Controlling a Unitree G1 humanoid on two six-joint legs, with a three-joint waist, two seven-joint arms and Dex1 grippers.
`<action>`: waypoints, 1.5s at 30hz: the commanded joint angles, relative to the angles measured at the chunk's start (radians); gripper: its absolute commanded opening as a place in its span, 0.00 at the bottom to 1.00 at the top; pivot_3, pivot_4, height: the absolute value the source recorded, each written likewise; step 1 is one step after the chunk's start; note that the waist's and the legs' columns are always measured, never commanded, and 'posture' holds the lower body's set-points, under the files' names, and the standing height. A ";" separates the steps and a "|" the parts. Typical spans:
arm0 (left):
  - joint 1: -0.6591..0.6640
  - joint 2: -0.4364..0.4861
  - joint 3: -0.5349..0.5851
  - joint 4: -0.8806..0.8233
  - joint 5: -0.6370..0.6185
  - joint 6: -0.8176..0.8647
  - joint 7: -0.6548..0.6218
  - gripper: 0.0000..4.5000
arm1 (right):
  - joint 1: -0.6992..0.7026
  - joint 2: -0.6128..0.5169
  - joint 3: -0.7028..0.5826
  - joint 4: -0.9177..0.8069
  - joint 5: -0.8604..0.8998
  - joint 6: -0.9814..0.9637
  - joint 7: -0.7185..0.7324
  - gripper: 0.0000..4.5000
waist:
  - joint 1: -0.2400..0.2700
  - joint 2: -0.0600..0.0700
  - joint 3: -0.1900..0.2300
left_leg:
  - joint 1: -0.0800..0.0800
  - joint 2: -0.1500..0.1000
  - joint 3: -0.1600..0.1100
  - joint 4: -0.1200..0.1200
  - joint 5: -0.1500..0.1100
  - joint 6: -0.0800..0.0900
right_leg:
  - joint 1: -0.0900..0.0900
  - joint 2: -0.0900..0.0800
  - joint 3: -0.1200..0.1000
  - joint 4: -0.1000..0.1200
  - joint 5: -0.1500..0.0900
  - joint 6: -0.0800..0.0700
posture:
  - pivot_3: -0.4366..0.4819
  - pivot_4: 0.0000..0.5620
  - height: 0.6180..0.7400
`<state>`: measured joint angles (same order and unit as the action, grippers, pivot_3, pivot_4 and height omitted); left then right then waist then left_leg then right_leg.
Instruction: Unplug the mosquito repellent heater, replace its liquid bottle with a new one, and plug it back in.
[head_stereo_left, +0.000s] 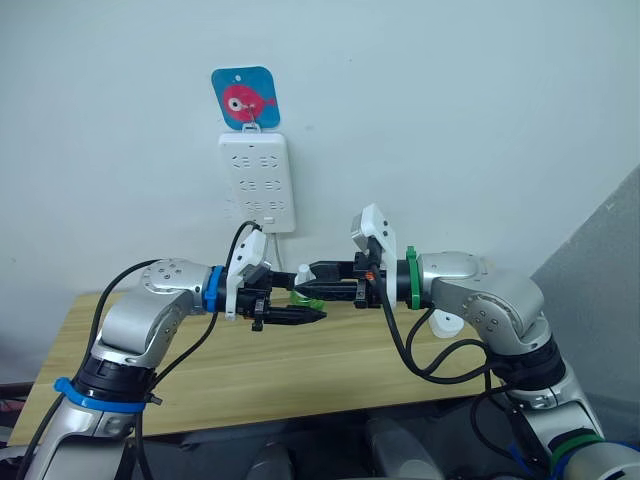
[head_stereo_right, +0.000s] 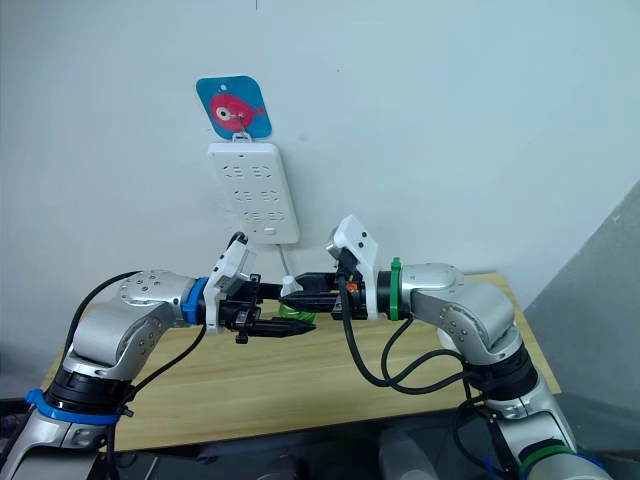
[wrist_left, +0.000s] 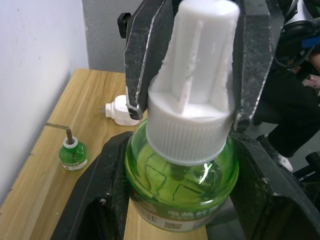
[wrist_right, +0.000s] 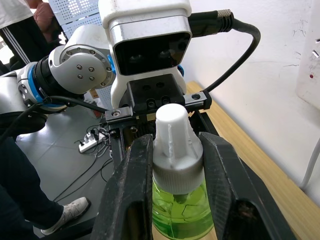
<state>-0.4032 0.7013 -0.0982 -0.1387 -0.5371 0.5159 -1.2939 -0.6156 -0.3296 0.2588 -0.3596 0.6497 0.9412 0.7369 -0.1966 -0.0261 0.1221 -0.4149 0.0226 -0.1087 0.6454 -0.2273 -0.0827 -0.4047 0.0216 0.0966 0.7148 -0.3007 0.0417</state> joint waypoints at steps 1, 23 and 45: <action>-0.009 -0.006 0.025 -0.009 -0.003 -0.011 0.025 0.51 | -0.009 0.006 -0.019 -0.035 0.026 -0.004 0.005 0.23 | 0.000 0.000 0.000 | 0.000 0.000 0.000 0.000 0.000 0.000 | 0.000 0.000 0.000 0.000 0.000 0.000 | 0.31 0.08 1.00; 0.081 -0.226 0.019 -0.007 0.185 -0.210 0.405 0.51 | 0.193 0.093 0.048 -0.177 -0.262 -0.158 -0.373 0.70 | -0.002 0.002 -0.008 | 0.001 0.001 0.000 0.000 0.000 0.000 | 0.001 0.002 0.001 0.001 0.000 0.000 | 0.26 0.11 1.00; 0.048 -0.093 0.007 0.010 0.165 -0.237 0.202 0.51 | 0.011 -0.022 0.120 0.065 -0.245 -0.360 0.146 0.24 | -0.008 0.002 -0.010 | 0.002 0.000 0.001 0.000 0.000 0.000 | 0.002 0.002 0.001 0.000 0.000 0.000 | 0.28 0.09 1.00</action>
<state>-0.3274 0.5910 -0.1032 -0.1445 -0.3773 0.3196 -1.0567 -0.5549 -0.3410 0.3689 -0.3048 0.3623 0.6149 0.7466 -0.2049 -0.0237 0.1125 -0.4107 0.0225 -0.1078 0.6454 -0.2273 -0.0826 -0.4012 0.0231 0.0974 0.7150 -0.3007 0.0416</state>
